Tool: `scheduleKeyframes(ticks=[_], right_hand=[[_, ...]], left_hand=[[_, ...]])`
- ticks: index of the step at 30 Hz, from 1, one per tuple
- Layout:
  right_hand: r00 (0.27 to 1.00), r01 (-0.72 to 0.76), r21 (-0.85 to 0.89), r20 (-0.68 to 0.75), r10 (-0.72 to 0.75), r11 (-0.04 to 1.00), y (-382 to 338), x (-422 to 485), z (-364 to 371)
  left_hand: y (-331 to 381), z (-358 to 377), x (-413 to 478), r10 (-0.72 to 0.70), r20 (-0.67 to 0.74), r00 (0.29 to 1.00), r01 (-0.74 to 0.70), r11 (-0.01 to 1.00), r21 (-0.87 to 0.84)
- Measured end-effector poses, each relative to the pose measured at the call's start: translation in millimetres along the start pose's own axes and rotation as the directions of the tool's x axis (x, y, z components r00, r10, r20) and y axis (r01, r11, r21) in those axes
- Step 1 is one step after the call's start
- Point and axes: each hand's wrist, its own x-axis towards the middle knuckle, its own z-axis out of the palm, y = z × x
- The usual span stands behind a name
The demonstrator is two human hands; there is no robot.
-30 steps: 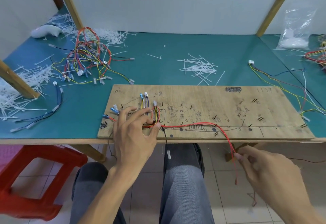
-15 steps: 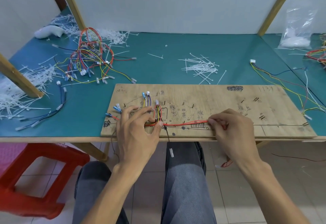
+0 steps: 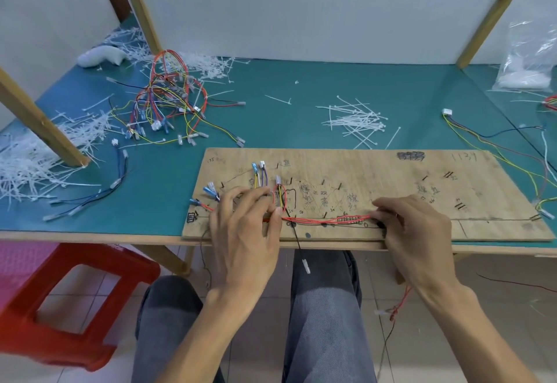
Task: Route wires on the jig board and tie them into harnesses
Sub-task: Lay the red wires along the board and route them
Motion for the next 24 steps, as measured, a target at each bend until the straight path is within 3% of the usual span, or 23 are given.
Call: scheduleKeyframes(ticks=[10, 18, 24], right_hand=[[0.99, 0.057, 0.061, 0.125, -0.064, 0.997, 6.0, 17.0, 2.1], [0.981, -0.077, -0.032, 0.178, 0.082, 0.996, -2.4, 15.2, 1.4], [0.994, -0.037, -0.055, 0.097, 0.042, 0.998, -4.4, 8.5, 6.6]], left_hand=[[-10.1, 6.3, -1.6, -0.012, -0.044, 0.999, 0.015, 0.996, 0.083], [-6.3, 2.7, -2.1, -0.037, -0.039, 0.999, 0.04, 0.997, 0.07], [-8.8, 4.9, -1.1, -0.01, -0.049, 0.999, 0.014, 0.997, 0.078]])
